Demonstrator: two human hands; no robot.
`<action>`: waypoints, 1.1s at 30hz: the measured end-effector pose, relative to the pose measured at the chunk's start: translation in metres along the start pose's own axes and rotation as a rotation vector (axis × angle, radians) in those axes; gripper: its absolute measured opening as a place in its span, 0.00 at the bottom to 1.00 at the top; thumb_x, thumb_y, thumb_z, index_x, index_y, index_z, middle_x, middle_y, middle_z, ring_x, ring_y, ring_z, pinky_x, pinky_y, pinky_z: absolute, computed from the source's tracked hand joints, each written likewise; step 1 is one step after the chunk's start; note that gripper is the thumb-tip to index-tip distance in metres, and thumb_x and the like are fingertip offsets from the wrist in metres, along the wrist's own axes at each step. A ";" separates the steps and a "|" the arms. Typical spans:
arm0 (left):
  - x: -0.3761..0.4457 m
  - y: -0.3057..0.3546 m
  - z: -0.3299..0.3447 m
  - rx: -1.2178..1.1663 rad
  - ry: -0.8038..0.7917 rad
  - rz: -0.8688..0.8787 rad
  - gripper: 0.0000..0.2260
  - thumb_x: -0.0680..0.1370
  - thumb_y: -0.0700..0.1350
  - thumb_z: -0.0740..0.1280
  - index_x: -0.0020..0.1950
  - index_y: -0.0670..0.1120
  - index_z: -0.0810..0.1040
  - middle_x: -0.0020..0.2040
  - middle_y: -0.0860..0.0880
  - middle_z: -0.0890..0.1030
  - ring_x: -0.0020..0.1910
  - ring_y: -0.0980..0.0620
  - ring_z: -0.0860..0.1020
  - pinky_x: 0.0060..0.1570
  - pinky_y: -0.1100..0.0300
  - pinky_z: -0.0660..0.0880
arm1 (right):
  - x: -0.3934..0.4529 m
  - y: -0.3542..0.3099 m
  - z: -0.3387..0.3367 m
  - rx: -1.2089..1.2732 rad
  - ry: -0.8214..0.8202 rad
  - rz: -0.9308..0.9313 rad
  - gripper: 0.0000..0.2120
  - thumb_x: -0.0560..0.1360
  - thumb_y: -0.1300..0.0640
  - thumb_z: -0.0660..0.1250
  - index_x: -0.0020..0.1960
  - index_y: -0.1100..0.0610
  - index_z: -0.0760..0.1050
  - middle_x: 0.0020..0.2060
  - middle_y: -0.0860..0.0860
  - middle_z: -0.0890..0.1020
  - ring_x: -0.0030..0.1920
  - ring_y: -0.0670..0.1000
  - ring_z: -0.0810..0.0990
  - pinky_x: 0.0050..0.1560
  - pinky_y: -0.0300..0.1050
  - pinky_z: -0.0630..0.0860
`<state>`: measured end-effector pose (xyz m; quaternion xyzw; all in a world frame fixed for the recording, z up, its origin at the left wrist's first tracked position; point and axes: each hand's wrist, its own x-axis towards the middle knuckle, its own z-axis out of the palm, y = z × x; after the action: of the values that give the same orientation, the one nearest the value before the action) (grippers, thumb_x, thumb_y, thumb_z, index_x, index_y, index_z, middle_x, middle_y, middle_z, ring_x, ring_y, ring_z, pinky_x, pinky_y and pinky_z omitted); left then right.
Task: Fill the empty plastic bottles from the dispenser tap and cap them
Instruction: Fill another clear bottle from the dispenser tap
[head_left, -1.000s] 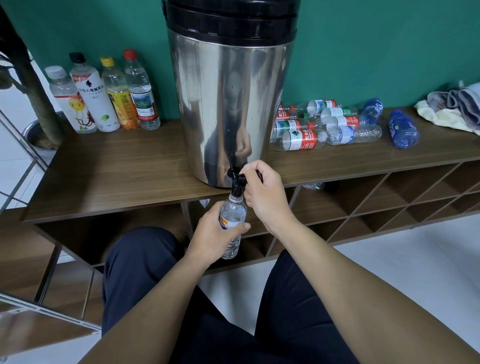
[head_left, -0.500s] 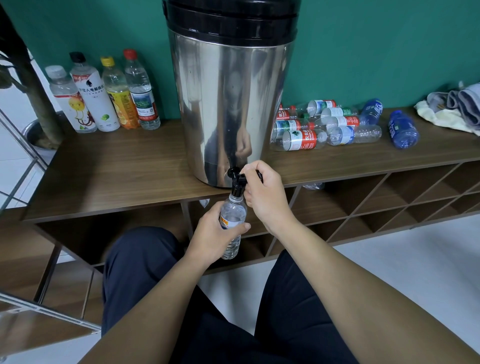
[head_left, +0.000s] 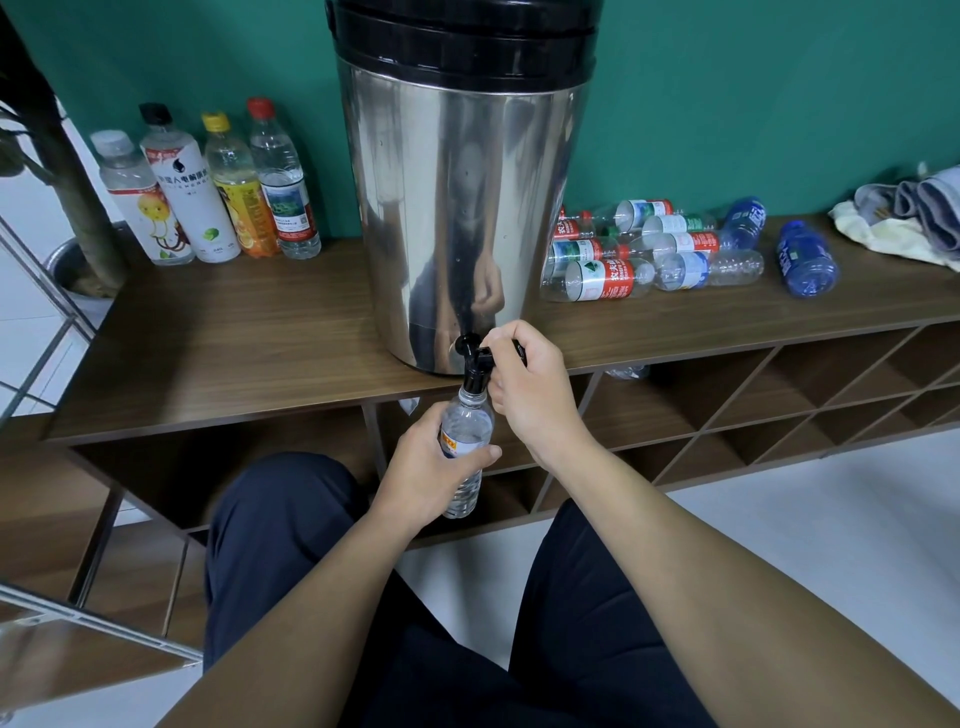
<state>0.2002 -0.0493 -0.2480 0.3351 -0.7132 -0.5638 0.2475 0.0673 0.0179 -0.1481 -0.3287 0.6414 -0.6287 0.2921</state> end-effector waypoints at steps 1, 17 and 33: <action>0.000 0.001 0.000 -0.001 -0.002 0.000 0.22 0.75 0.47 0.85 0.65 0.55 0.82 0.56 0.58 0.89 0.56 0.59 0.86 0.66 0.50 0.82 | 0.000 0.000 0.000 -0.001 0.000 0.001 0.13 0.89 0.52 0.64 0.46 0.54 0.75 0.28 0.46 0.68 0.30 0.47 0.65 0.32 0.43 0.64; 0.000 -0.001 0.000 0.012 -0.008 -0.025 0.25 0.74 0.50 0.86 0.68 0.57 0.81 0.58 0.60 0.88 0.57 0.61 0.86 0.65 0.54 0.82 | -0.003 -0.001 0.000 -0.005 0.004 0.013 0.11 0.89 0.53 0.64 0.49 0.54 0.76 0.27 0.43 0.69 0.28 0.45 0.66 0.31 0.42 0.64; 0.000 -0.001 0.000 0.009 -0.007 -0.032 0.24 0.74 0.50 0.86 0.66 0.58 0.81 0.57 0.60 0.88 0.57 0.60 0.86 0.65 0.52 0.82 | -0.003 0.000 0.000 0.034 -0.011 0.024 0.12 0.89 0.52 0.64 0.46 0.50 0.76 0.27 0.45 0.67 0.28 0.47 0.64 0.30 0.44 0.63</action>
<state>0.1999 -0.0494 -0.2490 0.3455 -0.7112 -0.5657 0.2343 0.0695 0.0202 -0.1482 -0.3196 0.6330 -0.6340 0.3086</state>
